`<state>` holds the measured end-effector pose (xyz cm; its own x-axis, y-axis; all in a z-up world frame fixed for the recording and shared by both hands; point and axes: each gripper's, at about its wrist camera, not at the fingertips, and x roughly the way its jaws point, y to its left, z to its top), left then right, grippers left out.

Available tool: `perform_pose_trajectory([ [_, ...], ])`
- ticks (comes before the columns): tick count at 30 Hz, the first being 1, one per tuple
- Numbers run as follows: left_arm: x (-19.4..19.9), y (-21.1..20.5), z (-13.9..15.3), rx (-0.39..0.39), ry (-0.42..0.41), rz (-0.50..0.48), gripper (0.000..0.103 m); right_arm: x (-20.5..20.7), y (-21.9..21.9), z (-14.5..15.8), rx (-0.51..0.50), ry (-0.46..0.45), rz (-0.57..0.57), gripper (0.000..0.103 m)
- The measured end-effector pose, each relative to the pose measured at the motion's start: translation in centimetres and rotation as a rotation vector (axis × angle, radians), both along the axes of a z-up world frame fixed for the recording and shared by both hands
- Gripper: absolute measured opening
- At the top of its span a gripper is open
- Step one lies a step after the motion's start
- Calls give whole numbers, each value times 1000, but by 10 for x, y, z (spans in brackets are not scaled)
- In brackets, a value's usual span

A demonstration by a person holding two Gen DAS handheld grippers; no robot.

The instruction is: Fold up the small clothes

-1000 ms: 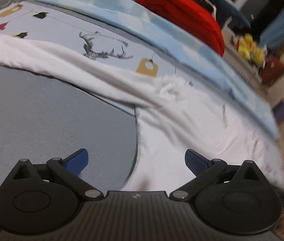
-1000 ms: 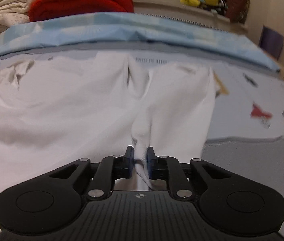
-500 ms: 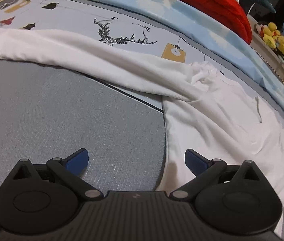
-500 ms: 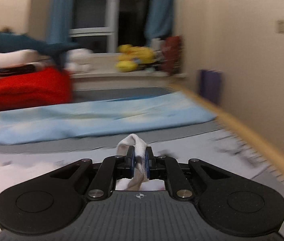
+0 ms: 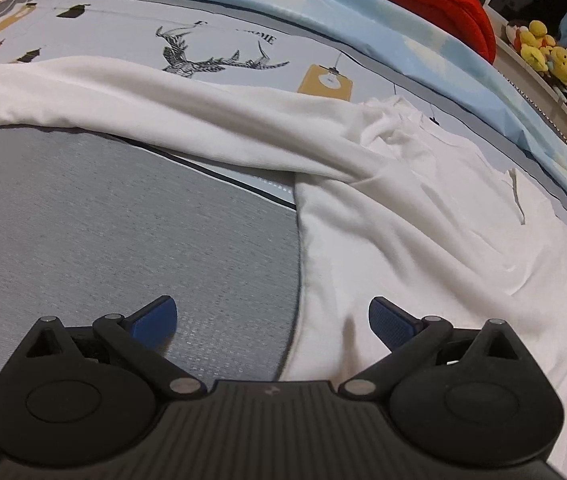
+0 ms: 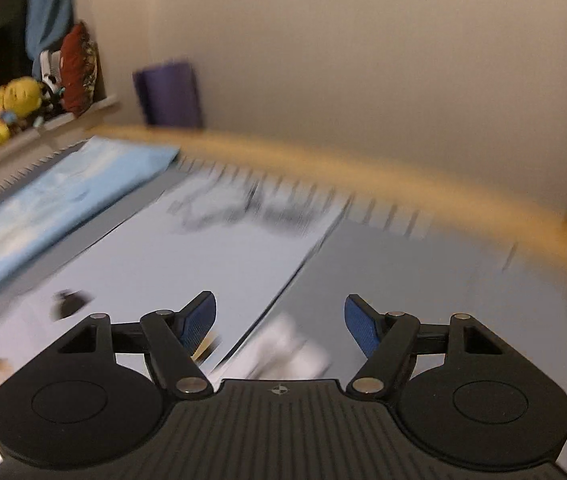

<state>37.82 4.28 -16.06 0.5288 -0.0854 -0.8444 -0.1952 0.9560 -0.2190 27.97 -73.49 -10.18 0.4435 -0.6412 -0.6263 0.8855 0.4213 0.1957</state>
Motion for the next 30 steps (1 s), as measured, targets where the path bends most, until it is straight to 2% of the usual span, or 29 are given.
perform_pose_trajectory([
  [3, 1, -5, -1, 15, -1, -7, 102, -7, -17, -21, 263, -152, 14, 72],
  [5, 1, -7, -3, 26, 3, -12, 102, 0, -19, -31, 349, -189, 0, 72],
  [6, 2, -8, -4, 31, 5, -12, 102, 7, -18, -36, 372, -190, 11, 71],
  [9, 3, -10, -6, 44, 10, -14, 102, 22, -20, -45, 383, -195, 46, 60],
  [12, 5, -12, -9, 70, 10, -18, 102, 36, -21, -48, 310, -149, 39, 58],
  [13, 6, -13, -9, 79, 8, -20, 102, 41, -23, -51, 280, -95, 16, 52],
  [14, 7, -15, -9, 89, 3, -22, 102, 45, -25, -55, 264, -52, -1, 18],
  [15, 8, -16, -10, 95, 0, -25, 102, 51, -26, -60, 250, -17, -5, 0],
  [16, 9, -17, -10, 98, 0, -25, 102, 56, -25, -62, 234, 17, -1, 1],
  [18, 10, -19, -11, 108, -1, -26, 102, 53, -18, -51, 180, -9, 4, 1],
  [20, 11, -20, -11, 118, -5, -32, 102, 51, -10, -24, 102, -100, 60, 1],
  [22, 11, -21, -11, 116, -4, -34, 102, 34, -5, 6, 61, -247, 121, 1],
  [24, 11, -20, -9, 97, -4, -31, 102, 14, -2, 24, 30, -298, 155, 1],
  [26, 10, -19, -8, 79, -3, -28, 102, -10, -4, 24, 45, -301, 168, 1],
  [28, 9, -20, -7, 72, -2, -28, 102, -27, -13, 0, 113, -237, 156, 3],
  [30, 8, -20, -5, 67, -6, -31, 102, -43, -27, -37, 218, -117, 54, 21],
])
